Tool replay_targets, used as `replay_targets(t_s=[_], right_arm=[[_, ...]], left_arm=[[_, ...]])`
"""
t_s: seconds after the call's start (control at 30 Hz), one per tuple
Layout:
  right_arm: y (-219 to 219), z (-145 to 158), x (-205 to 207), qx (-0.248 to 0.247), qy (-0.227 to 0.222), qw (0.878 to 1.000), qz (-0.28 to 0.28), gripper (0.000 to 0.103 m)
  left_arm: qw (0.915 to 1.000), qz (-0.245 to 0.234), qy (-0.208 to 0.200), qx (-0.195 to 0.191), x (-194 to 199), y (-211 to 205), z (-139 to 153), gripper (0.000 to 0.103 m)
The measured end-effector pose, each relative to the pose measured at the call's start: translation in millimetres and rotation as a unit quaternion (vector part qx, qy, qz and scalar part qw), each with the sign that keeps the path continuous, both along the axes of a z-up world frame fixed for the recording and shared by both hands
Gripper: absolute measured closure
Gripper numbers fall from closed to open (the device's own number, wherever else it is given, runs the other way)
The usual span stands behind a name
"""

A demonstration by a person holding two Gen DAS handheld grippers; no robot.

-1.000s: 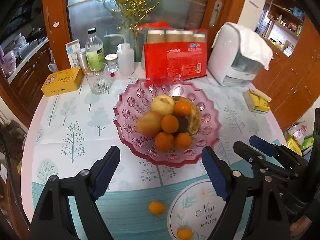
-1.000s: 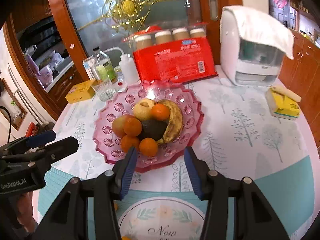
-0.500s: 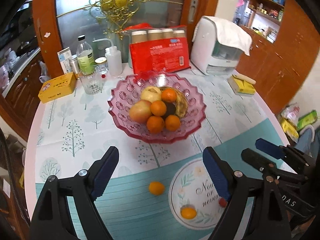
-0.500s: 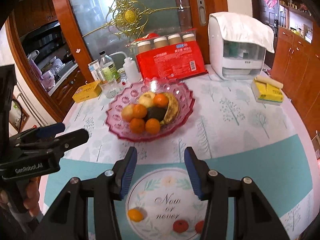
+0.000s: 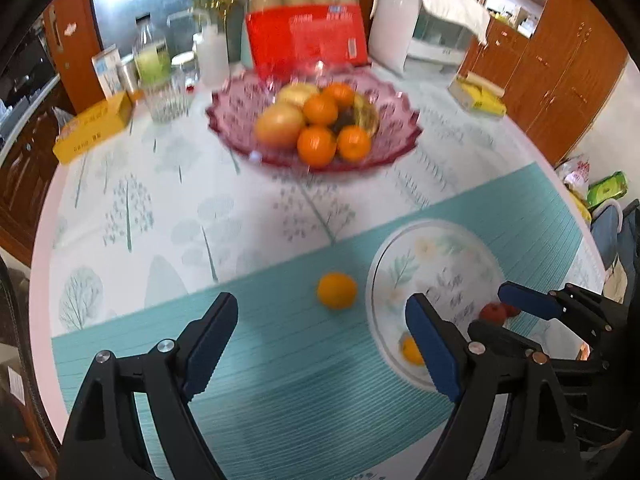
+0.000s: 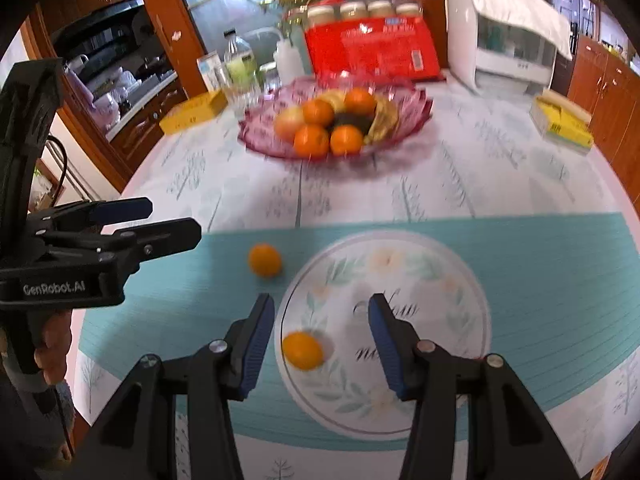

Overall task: Organize fruits
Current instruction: 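Withdraw both grippers from the bowl toward the remaining oranges, then close the left gripper on the orange on the cloth while the right gripper grasps the plate orange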

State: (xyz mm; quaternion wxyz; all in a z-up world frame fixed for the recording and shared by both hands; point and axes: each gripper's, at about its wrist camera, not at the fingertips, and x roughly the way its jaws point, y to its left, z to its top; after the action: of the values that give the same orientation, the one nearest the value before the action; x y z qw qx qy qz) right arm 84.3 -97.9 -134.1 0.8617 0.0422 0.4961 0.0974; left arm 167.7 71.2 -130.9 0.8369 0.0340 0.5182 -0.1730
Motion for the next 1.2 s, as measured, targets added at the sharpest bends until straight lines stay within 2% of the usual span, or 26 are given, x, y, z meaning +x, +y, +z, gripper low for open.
replay_targets(t_s=[0.4, 0.63, 0.93, 1.03, 1.2], right_arm=[[21, -39, -11, -0.003, 0.022, 0.999, 0.024, 0.053], [27, -56, -7, -0.021, 0.022, 0.999, 0.027, 0.054], [30, -70, -1, -0.030, 0.030, 0.998, 0.038, 0.060], [32, -74, -1, -0.034, 0.035, 0.998, 0.043, 0.066], [30, -76, -1, -0.030, 0.036, 0.998, 0.046, 0.068]], left_arm=[[0.9986, -0.029, 0.043, 0.013, -3, -14, -50, 0.018], [0.9978, -0.041, 0.051, 0.011, 4, -24, -64, 0.018], [0.9975, -0.021, 0.068, -0.009, 22, -22, -77, 0.018], [0.9972, -0.012, 0.072, -0.017, 26, -22, -82, 0.018], [0.9968, -0.001, 0.075, -0.026, 32, -23, -89, 0.025]])
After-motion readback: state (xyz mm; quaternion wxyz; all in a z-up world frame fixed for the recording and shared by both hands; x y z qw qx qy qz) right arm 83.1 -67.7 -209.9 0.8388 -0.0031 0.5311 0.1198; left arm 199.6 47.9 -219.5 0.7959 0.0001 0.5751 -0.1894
